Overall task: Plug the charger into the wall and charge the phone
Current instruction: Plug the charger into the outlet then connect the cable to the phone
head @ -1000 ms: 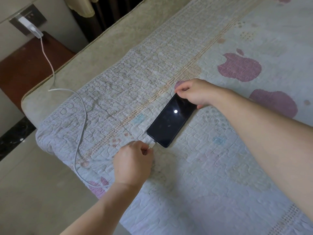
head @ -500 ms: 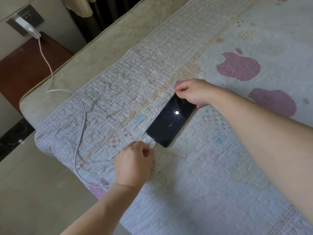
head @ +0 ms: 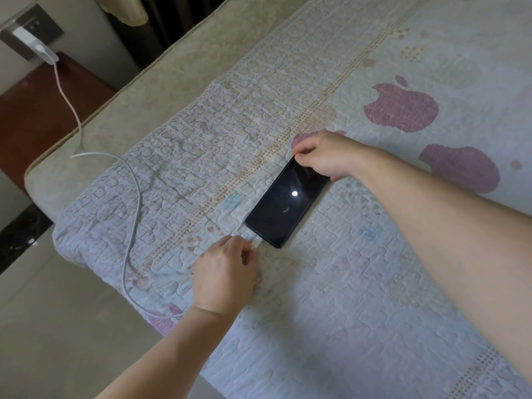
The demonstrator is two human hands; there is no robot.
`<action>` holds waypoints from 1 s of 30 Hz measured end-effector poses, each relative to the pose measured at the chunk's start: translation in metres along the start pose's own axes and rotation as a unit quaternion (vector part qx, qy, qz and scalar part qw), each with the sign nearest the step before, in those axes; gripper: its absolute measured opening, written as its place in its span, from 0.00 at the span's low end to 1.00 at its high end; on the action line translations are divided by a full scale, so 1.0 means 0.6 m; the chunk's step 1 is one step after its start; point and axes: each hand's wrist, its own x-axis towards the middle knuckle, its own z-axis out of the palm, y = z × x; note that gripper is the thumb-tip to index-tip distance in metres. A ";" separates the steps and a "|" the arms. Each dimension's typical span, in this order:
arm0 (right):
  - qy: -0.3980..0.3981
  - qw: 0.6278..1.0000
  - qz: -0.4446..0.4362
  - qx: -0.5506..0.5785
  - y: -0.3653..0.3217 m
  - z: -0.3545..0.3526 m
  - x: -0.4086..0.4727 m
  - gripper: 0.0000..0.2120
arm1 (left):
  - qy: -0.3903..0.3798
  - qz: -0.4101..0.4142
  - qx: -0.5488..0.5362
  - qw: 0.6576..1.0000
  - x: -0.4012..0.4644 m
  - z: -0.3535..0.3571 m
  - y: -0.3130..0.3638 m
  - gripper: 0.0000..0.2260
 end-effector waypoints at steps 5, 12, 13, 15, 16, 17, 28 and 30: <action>-0.001 1.000 -0.004 0.007 0.001 0.000 0.001 0.10 | -0.065 -0.103 -0.067 0.990 0.016 0.003 -0.009 0.12; 0.000 1.000 0.006 0.019 0.000 -0.001 0.004 0.12 | -0.095 -0.062 -0.034 0.993 0.021 -0.003 -0.010 0.19; 0.001 1.000 0.009 0.015 -0.001 0.000 0.004 0.13 | -0.090 -0.050 -0.026 0.994 0.020 -0.004 -0.008 0.19; 0.003 1.000 0.015 0.003 -0.002 0.001 0.005 0.15 | -0.080 -0.038 -0.019 0.996 0.018 -0.004 -0.006 0.18; 0.003 1.000 0.016 -0.003 -0.003 0.000 0.006 0.15 | -0.077 -0.036 -0.016 0.996 0.018 -0.004 -0.005 0.18; 0.003 1.000 0.017 -0.005 -0.004 0.001 0.007 0.15 | -0.075 -0.032 -0.011 0.997 0.019 -0.004 -0.004 0.17; 0.026 0.999 -0.017 0.014 0.007 0.013 0.019 0.16 | -0.083 -0.024 0.011 0.996 0.025 -0.002 0.000 0.10; 0.029 0.999 -0.037 -0.007 0.011 0.014 0.017 0.17 | -0.086 -0.023 0.014 0.996 0.026 -0.003 0.001 0.10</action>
